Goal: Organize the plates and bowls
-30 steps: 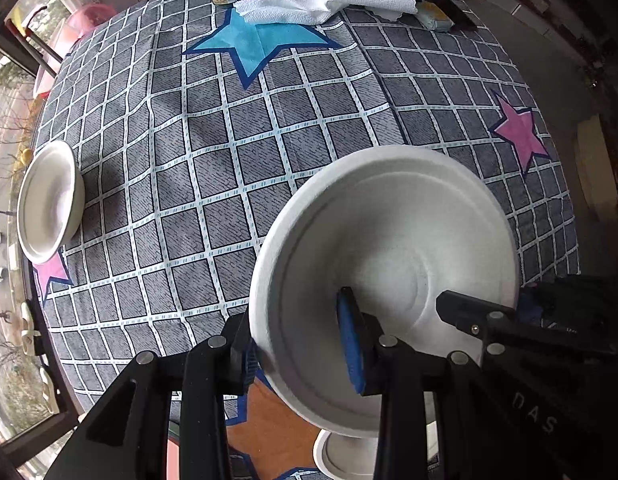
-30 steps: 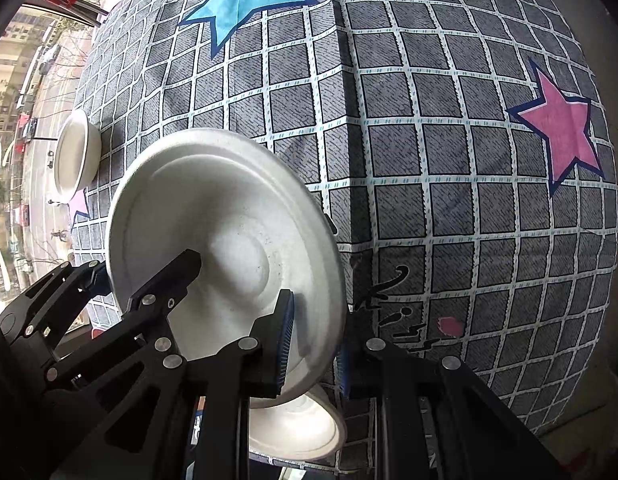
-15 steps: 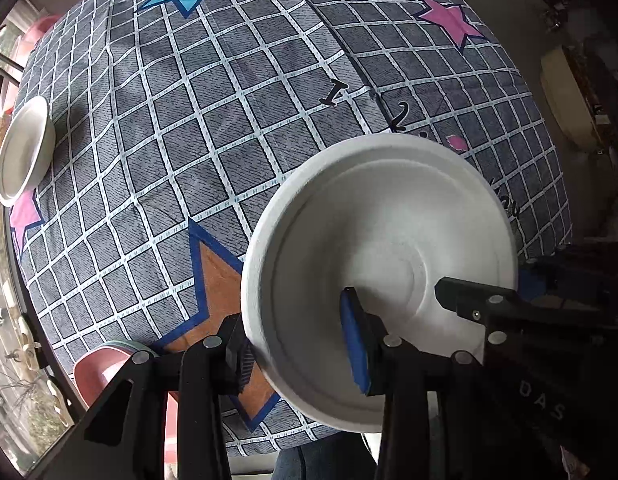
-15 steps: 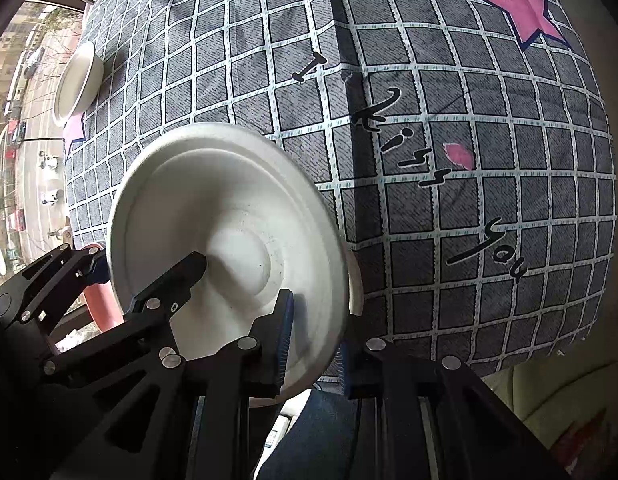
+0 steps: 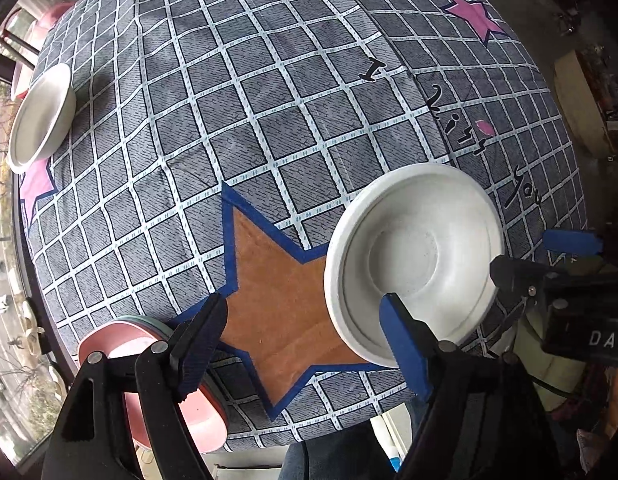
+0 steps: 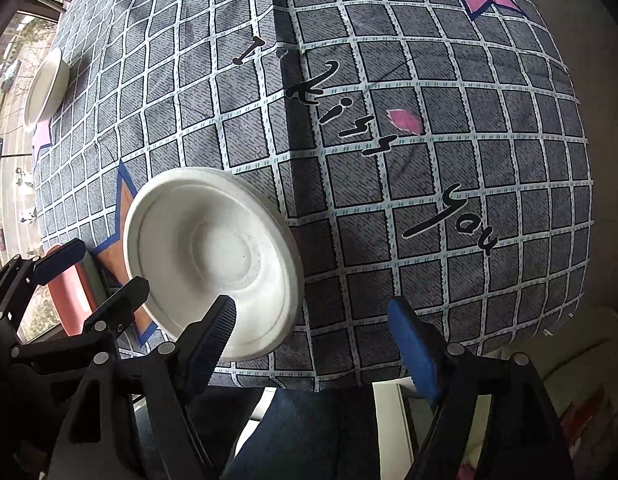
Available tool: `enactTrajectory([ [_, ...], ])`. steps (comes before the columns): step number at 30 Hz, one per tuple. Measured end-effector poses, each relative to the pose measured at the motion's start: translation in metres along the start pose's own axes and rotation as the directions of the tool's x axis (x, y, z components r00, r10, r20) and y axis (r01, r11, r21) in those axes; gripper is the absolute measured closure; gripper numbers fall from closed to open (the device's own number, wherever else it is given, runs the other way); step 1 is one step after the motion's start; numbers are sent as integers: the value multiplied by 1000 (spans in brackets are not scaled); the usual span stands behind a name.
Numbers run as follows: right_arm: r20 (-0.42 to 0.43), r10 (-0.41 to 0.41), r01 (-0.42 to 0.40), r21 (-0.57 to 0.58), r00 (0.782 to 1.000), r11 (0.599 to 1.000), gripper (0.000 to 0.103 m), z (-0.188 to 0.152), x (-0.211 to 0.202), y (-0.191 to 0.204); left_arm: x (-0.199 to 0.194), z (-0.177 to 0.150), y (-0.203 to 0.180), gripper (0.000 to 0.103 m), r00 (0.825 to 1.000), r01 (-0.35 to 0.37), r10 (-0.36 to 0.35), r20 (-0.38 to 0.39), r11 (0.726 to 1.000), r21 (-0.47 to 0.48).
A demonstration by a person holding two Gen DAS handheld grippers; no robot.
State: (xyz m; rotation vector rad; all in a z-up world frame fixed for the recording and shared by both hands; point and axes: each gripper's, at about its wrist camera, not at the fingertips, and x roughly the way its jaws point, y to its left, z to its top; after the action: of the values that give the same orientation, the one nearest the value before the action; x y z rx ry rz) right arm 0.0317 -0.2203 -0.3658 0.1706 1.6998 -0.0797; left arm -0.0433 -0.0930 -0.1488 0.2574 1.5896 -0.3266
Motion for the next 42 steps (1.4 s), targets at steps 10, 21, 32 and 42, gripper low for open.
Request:
enactTrajectory([
  [10, 41, 0, 0, 16, 999, 1000, 23, 17, -27, -9, -12, -4, 65, 22, 999, 14, -11, 34, 995, -98],
  [21, 62, 23, -16, -116, 998, 993, 23, 64, -52, 73, -50, 3, 144, 22, 994, 22, 3, 112, 975, -222],
  [32, 97, 27, 1, -279, 995, 960, 23, 128, -51, 181, -54, 44, 271, 22, 973, -54, 160, 167, 859, -510],
  [42, 126, 92, -59, -246, 988, 968, 23, 195, -15, 265, -38, 91, 351, 22, 937, -135, 296, 184, 796, -590],
])
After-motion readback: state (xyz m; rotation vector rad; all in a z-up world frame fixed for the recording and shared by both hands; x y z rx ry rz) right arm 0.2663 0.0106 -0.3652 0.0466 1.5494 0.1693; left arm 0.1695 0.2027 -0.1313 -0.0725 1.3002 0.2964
